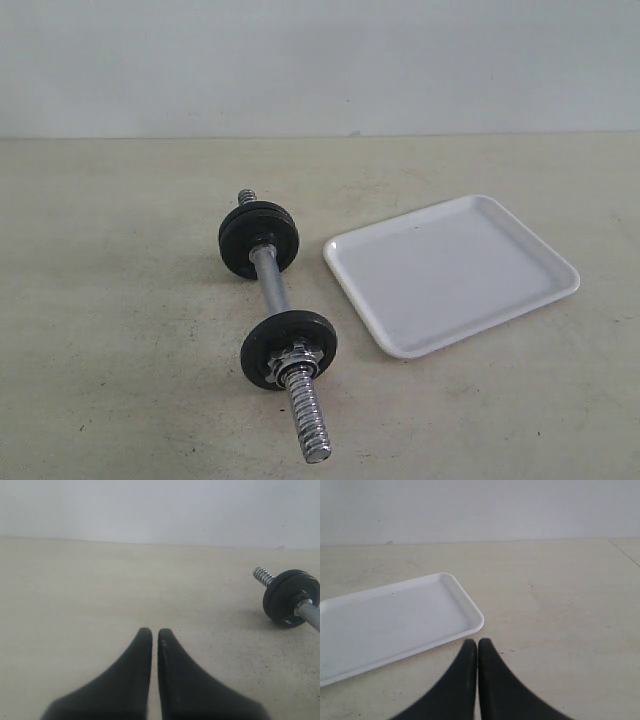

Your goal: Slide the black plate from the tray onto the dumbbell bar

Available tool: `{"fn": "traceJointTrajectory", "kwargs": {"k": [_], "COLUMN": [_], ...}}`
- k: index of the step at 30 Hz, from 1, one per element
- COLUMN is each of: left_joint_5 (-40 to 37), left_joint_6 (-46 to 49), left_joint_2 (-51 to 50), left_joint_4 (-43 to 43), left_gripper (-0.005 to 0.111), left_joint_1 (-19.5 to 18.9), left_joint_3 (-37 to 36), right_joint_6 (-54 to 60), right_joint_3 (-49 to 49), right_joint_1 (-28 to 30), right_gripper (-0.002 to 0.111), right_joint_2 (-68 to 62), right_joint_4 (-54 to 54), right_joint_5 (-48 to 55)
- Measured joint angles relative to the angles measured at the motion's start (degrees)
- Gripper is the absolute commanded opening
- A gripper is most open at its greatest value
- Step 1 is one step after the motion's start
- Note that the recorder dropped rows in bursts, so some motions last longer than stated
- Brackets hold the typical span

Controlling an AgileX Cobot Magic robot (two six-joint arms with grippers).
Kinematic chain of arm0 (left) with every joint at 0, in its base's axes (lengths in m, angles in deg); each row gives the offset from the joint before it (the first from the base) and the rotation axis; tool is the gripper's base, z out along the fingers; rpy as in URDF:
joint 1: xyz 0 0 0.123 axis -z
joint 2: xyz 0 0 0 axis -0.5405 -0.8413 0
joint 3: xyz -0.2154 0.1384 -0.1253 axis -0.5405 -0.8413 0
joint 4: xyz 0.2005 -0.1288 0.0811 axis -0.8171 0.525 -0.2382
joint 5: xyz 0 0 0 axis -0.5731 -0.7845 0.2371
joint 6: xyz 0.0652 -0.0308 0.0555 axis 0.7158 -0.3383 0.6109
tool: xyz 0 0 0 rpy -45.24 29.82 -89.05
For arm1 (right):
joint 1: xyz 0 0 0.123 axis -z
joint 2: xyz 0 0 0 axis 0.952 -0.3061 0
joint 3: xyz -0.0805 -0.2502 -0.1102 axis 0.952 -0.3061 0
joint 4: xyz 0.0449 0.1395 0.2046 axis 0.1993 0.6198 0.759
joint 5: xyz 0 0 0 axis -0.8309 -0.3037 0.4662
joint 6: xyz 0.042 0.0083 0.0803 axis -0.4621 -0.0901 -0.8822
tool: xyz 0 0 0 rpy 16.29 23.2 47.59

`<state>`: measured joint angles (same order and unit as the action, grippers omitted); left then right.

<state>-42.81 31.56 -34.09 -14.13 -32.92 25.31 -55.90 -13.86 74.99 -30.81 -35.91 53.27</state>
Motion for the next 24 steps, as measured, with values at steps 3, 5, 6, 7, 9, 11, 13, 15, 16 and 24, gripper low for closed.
{"fn": "traceJointTrajectory", "kwargs": {"k": [3, 5, 6, 7, 9, 11, 13, 15, 16, 24], "left_joint_5": [0.00, 0.00, 0.00, 0.00, 0.00, 0.00, 0.00, 0.00, 0.00, 0.00], "left_joint_6": [0.00, 0.00, 0.00, 0.00, 0.00, 0.00, 0.00, 0.00, 0.00, 0.00], "left_joint_2": [0.00, 0.00, 0.00, 0.00, 0.00, 0.00, 0.00, 0.00, 0.00, 0.00], "left_joint_4": [0.00, 0.00, 0.00, 0.00, 0.00, 0.00, 0.00, 0.00, 0.00, 0.00], "left_gripper": [0.004, 0.004, 0.004, 0.004, 0.004, 0.004, 0.004, 0.004, 0.004, 0.004], "left_joint_1": [0.00, 0.00, 0.00, 0.00, 0.00, 0.00, 0.00, 0.00, 0.00, 0.00], "left_joint_3": [0.00, 0.00, 0.00, 0.00, 0.00, 0.00, 0.00, 0.00, 0.00, 0.00], "right_joint_6": [0.00, 0.00, 0.00, 0.00, 0.00, 0.00, 0.00, 0.00, 0.00, 0.00], "right_joint_3": [0.00, 0.00, 0.00, 0.00, 0.00, 0.00, 0.00, 0.00, 0.00, 0.00], "right_joint_1": [0.00, 0.00, 0.00, 0.00, 0.00, 0.00, 0.00, 0.00, 0.00, 0.00], "right_gripper": [0.000, 0.000, 0.000, 0.000, 0.000, 0.000, 0.000, 0.000, 0.000, 0.000], "right_joint_2": [0.00, 0.00, 0.00, 0.00, 0.00, 0.00, 0.00, 0.00, 0.00, 0.00], "right_joint_4": [0.00, 0.00, 0.00, 0.00, 0.00, 0.00, 0.00, 0.00, 0.00, 0.00], "right_joint_5": [0.00, 0.00, 0.00, 0.00, 0.00, 0.00, 0.00, 0.00, 0.00, 0.00]}}
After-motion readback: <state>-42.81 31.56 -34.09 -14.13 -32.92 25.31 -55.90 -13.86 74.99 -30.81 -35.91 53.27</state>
